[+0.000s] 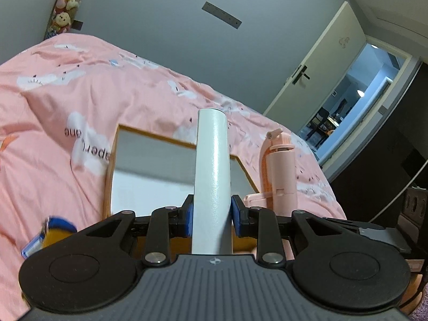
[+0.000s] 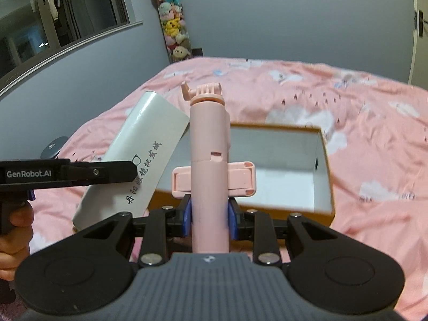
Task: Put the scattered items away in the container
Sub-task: 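Lift both held items and carry them over the orange box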
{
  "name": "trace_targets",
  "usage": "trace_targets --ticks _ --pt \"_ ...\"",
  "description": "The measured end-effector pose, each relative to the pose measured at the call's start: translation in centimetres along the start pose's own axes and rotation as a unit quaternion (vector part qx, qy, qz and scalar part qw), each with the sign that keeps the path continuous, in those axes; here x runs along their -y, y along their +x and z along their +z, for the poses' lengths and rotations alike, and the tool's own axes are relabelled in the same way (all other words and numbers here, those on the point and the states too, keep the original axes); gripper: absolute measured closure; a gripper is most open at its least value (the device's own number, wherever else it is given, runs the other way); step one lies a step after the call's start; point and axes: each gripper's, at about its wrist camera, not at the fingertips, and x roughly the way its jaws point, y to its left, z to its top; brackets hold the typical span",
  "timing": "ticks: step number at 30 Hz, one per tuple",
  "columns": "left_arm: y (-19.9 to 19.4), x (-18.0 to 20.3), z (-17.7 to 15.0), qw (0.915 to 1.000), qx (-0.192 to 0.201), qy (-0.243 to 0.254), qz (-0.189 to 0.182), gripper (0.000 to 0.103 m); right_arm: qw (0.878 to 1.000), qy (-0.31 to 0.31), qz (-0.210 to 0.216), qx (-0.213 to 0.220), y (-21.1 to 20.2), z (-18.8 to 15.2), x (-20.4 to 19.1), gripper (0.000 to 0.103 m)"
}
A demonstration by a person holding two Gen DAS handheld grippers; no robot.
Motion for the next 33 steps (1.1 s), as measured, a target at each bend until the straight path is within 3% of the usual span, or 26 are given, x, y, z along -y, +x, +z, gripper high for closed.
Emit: trace_targets --ticks 7,16,24,33 --pt "2.9 -1.5 3.3 0.9999 0.006 -0.009 0.008 0.071 1.0 -0.007 -0.012 0.014 2.6 4.0 1.0 0.074" --pt "8.9 -4.5 6.4 0.9986 -0.023 -0.044 0.019 0.071 1.0 0.01 -0.008 -0.02 8.7 6.7 2.9 0.074" --pt "14.8 -6.9 4.4 0.9901 -0.105 -0.081 0.046 0.071 0.995 0.046 0.007 -0.088 14.0 6.5 5.4 0.074" --pt "18.5 -7.2 2.8 0.9781 -0.165 -0.093 0.086 0.071 0.985 0.062 0.018 -0.161 18.3 5.7 7.5 0.074"
